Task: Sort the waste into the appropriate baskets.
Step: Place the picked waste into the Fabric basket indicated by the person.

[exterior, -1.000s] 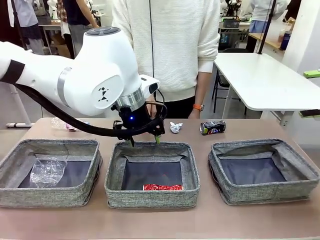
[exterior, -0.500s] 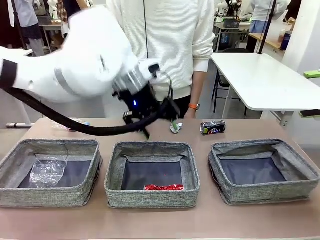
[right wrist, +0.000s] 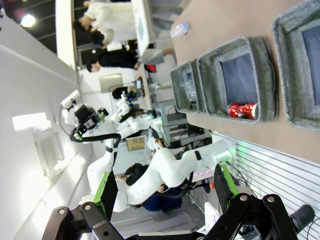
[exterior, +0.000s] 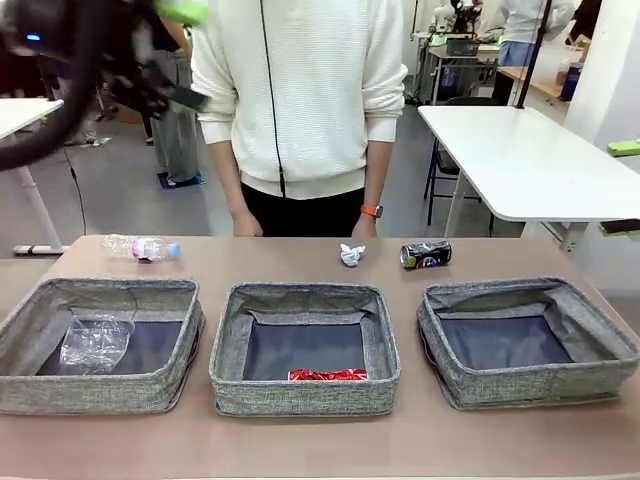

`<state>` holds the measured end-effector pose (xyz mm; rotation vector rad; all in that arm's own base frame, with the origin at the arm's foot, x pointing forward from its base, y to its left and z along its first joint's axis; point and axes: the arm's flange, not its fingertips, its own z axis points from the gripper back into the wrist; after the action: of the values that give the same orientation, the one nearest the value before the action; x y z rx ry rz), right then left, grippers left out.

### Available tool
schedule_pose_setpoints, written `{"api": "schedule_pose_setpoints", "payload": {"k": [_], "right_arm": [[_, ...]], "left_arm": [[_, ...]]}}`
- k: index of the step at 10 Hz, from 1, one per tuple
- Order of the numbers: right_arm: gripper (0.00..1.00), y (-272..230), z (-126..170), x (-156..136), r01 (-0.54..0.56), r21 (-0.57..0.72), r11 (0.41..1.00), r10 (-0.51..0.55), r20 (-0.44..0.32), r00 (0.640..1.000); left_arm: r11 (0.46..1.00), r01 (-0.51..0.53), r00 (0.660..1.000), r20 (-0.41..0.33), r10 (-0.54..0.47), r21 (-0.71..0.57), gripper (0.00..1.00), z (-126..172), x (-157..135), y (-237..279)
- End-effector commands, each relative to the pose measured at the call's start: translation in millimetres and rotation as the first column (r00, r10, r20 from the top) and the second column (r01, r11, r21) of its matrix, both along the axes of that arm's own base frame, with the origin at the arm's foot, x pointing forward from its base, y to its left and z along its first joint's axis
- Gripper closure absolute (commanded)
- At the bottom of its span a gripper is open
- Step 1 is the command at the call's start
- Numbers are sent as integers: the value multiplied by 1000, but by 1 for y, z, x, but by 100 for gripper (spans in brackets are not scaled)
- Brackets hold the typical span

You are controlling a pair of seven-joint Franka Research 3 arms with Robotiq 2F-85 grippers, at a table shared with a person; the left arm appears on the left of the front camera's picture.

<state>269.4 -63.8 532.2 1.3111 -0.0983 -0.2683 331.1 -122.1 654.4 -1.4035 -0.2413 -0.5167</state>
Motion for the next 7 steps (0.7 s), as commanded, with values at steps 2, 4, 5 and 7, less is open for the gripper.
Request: {"api": "schedule_pose_setpoints", "payload": {"k": [2,4,5,7], "right_arm": [[0,0,2,1,-4,11,1000,4,29,1000],[0,0,2,1,-4,11,1000,4,29,1000],[0,0,2,1,-4,11,1000,4,29,1000],[0,0,2,1,-4,11,1000,4,29,1000]], "left_arm": [[967,-239,949,-188,252,92,0,-65,-38,133],[914,-368,808,-429,405,169,0,-135,-51,182],[896,-421,728,-536,428,142,0,-162,-49,196],[930,-341,883,-293,366,136,0,-118,-50,181]]}}
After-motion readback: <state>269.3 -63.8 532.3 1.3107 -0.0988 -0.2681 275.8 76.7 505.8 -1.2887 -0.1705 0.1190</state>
